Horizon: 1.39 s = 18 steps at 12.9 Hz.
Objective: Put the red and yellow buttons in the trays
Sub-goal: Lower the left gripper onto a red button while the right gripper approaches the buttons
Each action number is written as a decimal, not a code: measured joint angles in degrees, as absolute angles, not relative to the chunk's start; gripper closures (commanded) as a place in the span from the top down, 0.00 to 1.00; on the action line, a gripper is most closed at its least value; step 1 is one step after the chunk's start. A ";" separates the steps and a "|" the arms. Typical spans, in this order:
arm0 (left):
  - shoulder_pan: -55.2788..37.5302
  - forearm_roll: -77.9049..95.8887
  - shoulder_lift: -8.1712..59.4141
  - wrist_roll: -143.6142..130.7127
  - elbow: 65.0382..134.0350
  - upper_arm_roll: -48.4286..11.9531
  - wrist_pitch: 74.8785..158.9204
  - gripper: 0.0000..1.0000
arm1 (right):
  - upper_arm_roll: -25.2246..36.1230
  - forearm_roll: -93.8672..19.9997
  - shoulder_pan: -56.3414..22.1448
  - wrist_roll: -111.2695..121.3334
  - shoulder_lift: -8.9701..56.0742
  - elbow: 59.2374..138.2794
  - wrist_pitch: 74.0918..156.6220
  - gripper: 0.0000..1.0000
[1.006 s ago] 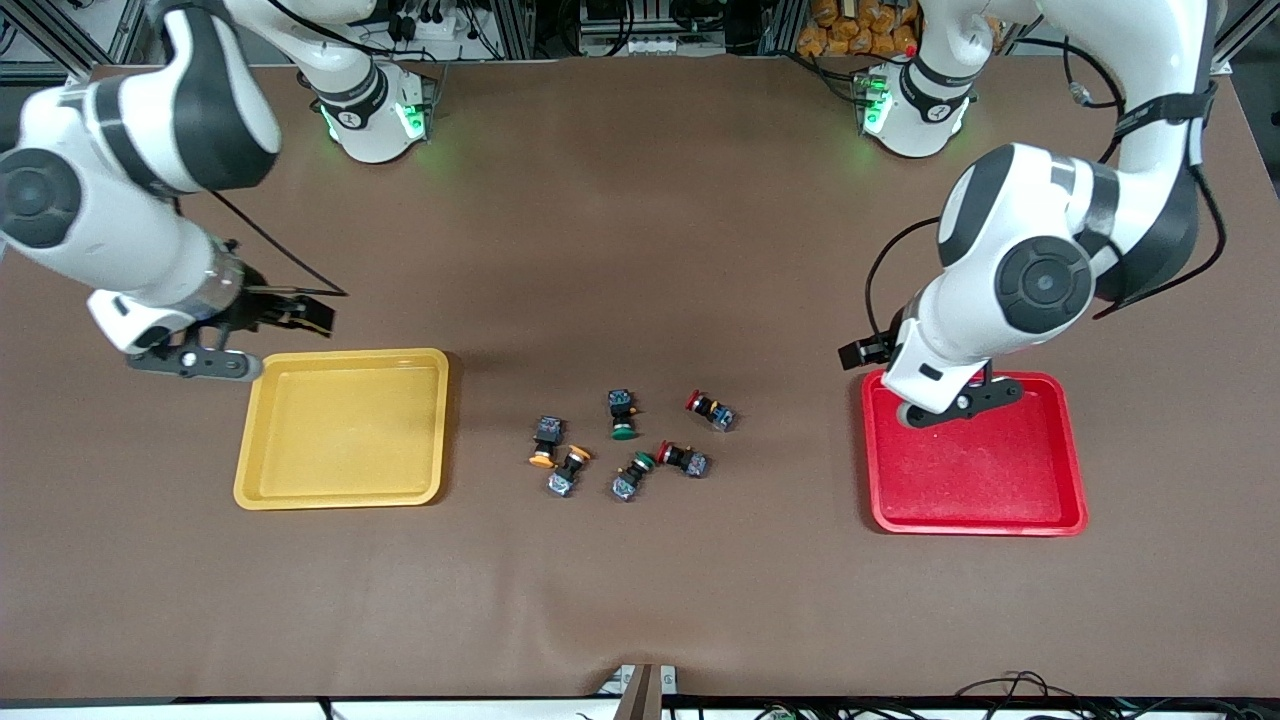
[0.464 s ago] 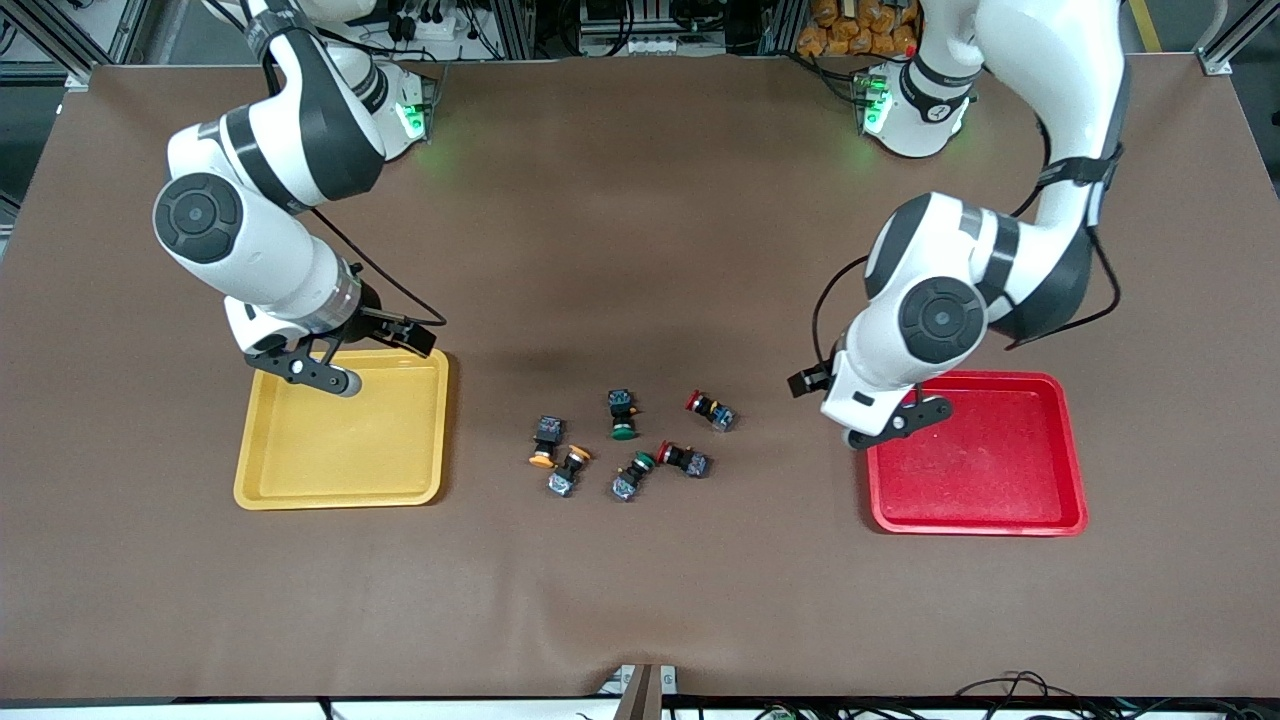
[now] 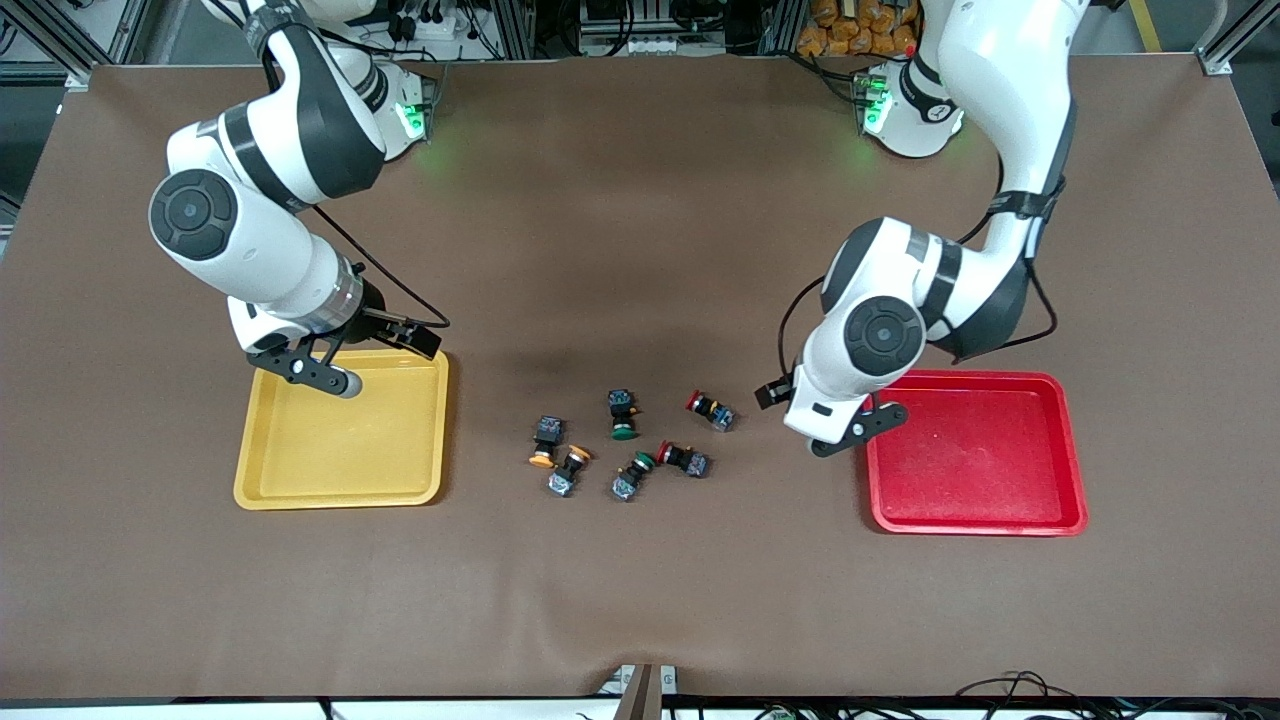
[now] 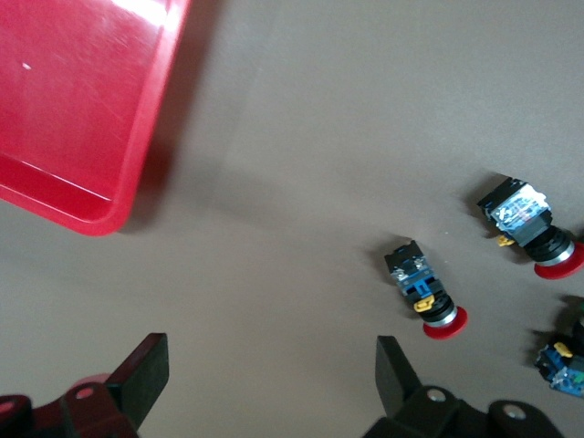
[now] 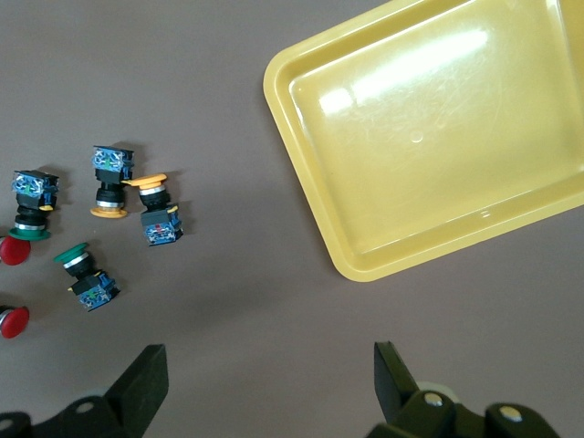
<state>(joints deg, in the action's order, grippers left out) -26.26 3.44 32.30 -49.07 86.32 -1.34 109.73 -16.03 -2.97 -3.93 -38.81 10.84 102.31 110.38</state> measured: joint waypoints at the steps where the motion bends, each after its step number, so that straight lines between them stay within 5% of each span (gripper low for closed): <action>1: -26.75 3.44 33.03 -50.19 86.31 -1.34 110.72 1.00 | -15.99 -2.97 -3.91 -38.81 10.91 102.23 110.38 1.00; 18: -31.39 5.87 43.11 -60.39 86.29 -1.39 127.78 1.00 | -16.13 -2.97 -5.01 -38.79 12.60 101.70 110.56 1.00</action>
<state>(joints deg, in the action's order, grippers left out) -31.39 5.87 43.11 -60.39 86.29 -1.39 127.78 -16.13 -2.97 -5.01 -38.79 12.60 101.70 110.56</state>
